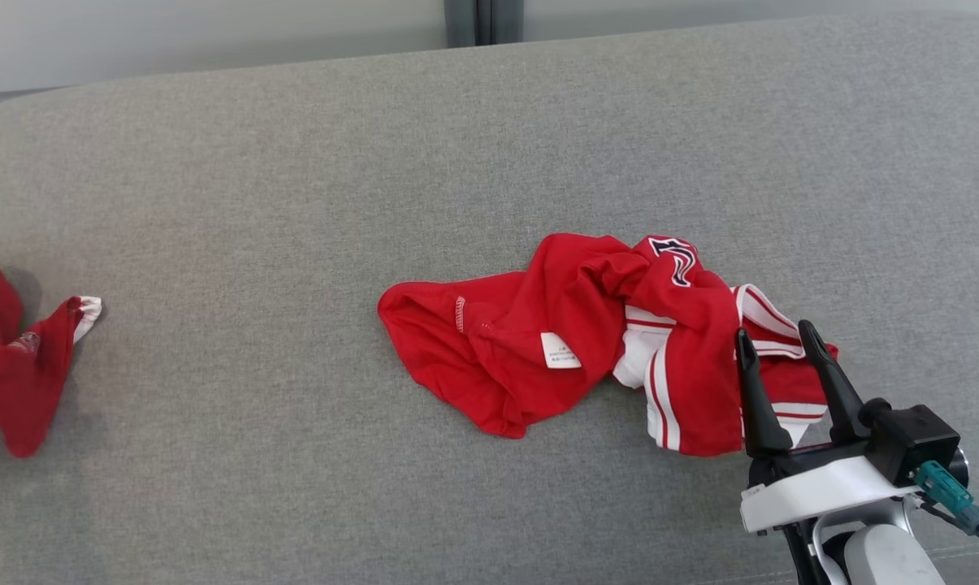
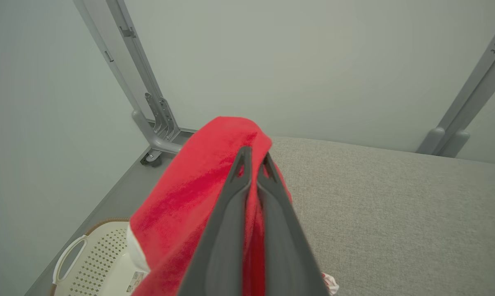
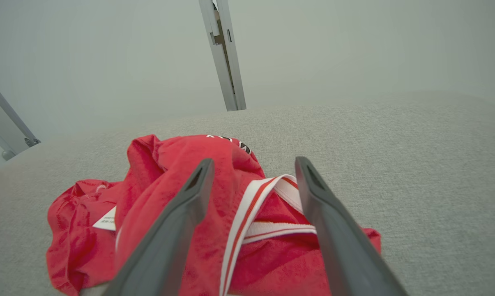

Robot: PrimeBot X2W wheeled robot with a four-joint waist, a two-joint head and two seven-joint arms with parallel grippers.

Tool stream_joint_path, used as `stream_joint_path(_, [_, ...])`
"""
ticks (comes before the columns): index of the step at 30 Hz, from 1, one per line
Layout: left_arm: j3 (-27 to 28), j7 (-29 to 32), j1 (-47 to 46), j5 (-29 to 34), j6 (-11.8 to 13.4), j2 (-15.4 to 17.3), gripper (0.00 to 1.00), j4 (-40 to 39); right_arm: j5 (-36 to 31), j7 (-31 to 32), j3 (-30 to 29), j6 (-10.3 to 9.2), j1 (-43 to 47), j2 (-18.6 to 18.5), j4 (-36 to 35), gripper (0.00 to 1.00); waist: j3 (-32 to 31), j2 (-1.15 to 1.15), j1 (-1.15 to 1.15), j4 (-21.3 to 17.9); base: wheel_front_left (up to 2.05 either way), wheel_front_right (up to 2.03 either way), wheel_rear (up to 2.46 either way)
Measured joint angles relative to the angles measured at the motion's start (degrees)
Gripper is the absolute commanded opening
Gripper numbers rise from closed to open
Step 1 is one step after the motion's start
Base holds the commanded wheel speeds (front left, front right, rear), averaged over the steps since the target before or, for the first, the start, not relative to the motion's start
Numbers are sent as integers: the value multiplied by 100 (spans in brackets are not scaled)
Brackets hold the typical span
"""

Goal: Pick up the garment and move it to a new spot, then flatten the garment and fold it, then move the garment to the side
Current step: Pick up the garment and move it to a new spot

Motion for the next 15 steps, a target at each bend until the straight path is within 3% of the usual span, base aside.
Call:
stream_joint_path(5, [-211,-255,-292,101,-141,-212,0,1098,-16,-1,37,0,-104,4,3,100,244,0,0,-22,0,0,0])
stream_joint_path(6, [-236,-287,-355,103,-157,-270,36,1220,-19,-1,24,0,-105,3,5,100,274,0,0,-30,0,0,0])
stream_joint_path(7, [-259,-327,-438,104,-162,-322,100,1359,-19,-1,9,0,-105,3,10,100,303,0,0,-40,0,0,0])
stream_joint_path(10, [-226,-494,-669,87,-155,-452,100,1600,-21,-1,-13,0,-103,-1,63,100,306,0,0,-65,0,0,0])
stream_joint_path(13, [-199,-1079,-831,175,-165,-460,100,1492,-27,-1,-47,0,-94,0,66,100,231,0,0,-73,0,0,0])
stream_joint_path(15, [-269,-1369,-894,182,-378,-557,100,1144,-27,-1,-89,0,-64,2,65,100,151,0,0,-82,0,0,0])
